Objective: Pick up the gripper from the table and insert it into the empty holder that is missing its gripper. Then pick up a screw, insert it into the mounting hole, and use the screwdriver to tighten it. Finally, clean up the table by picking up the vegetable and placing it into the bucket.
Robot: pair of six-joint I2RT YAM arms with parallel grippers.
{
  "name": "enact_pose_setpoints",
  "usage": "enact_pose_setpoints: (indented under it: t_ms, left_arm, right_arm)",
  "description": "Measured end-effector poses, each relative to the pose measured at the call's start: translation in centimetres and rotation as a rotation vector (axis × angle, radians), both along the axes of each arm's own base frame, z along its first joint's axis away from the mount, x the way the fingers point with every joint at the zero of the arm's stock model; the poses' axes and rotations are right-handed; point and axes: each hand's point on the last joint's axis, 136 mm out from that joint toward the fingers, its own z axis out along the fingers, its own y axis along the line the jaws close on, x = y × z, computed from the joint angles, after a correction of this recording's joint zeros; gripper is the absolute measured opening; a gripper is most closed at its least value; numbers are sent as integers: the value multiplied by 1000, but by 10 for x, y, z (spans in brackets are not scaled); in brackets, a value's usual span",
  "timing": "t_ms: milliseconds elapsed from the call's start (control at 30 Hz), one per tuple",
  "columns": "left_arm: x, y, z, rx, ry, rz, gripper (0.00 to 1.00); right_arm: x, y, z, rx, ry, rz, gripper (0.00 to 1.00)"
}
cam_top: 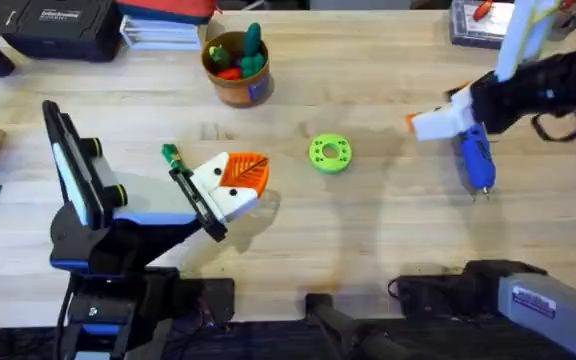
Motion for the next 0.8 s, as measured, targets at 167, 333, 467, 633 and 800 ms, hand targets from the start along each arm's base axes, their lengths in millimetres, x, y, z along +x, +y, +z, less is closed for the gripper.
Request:
enact_pose_setpoints:
  t_ms: [167, 333, 467, 633, 800]
  left_arm:
    - [0, 0, 0, 0, 0, 0, 9]
    - [0, 0, 0, 0, 0, 0, 9]
    - [0, 0, 0, 0, 0, 0, 9]
    - [0, 0, 0, 0, 0, 0, 9]
    - [0, 0, 0, 0, 0, 0, 9]
  right_arm:
    - [32, -70, -26, -202, 19, -217, 994]
    - [35, -104, -62, -258, 143, -314, 995]
    - [32, -119, -85, -247, 224, -365, 994]
    - [33, -137, -103, -244, 270, -421, 994]
    - [50, -159, -106, -251, 204, -478, 994]
